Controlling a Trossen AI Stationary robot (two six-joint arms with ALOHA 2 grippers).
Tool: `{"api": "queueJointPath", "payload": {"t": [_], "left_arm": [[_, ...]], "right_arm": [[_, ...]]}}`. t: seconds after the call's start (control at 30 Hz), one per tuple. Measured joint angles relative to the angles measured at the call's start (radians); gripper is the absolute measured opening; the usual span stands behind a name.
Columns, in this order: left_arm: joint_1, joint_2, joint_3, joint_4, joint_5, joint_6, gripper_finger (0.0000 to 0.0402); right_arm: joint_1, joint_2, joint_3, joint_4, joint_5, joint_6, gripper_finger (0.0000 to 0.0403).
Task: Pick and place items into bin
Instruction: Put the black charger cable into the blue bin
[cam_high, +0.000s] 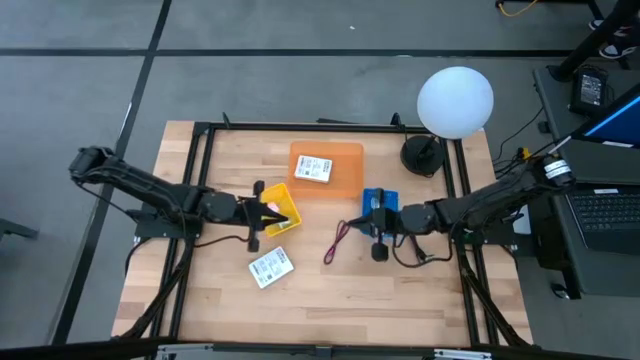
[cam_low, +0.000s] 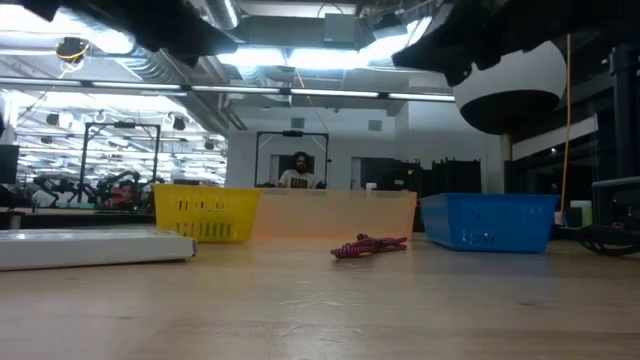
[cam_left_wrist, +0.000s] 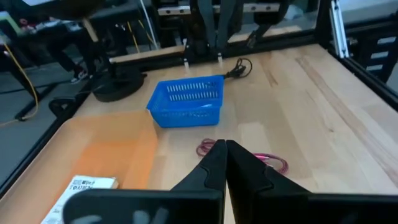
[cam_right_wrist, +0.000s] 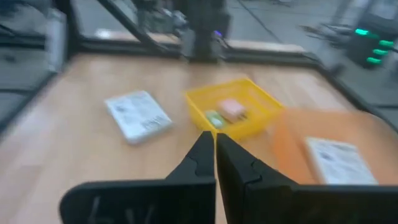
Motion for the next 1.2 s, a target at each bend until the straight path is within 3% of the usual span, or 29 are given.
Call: {"api": "queueJointPath", "payload": {"t": [0.17,0.5,0.9,1.2], "left_arm": [[0.001,-0.052,-0.056,0.051,0.000,0.000,0.0002],[0.001,-0.062,-0.071,0.033,-0.006,0.009,0.0004],[0.002,-0.062,-0.071,0.035,-0.008,0.023,0.0004],[0.002,-0.062,-0.071,0.035,-0.050,0.023,0.0006]], "right_arm": [[0.034,-0.025,0.108,-0.268,0.091,0.103,0.0000],[0.040,-0.025,0.391,-1.060,0.094,0.616,0.0000],[0.081,-0.021,0.516,-1.474,0.055,0.913,0.0000],[0.118,-0.022,0.460,-1.530,-0.104,1.081,0.0000]]}}
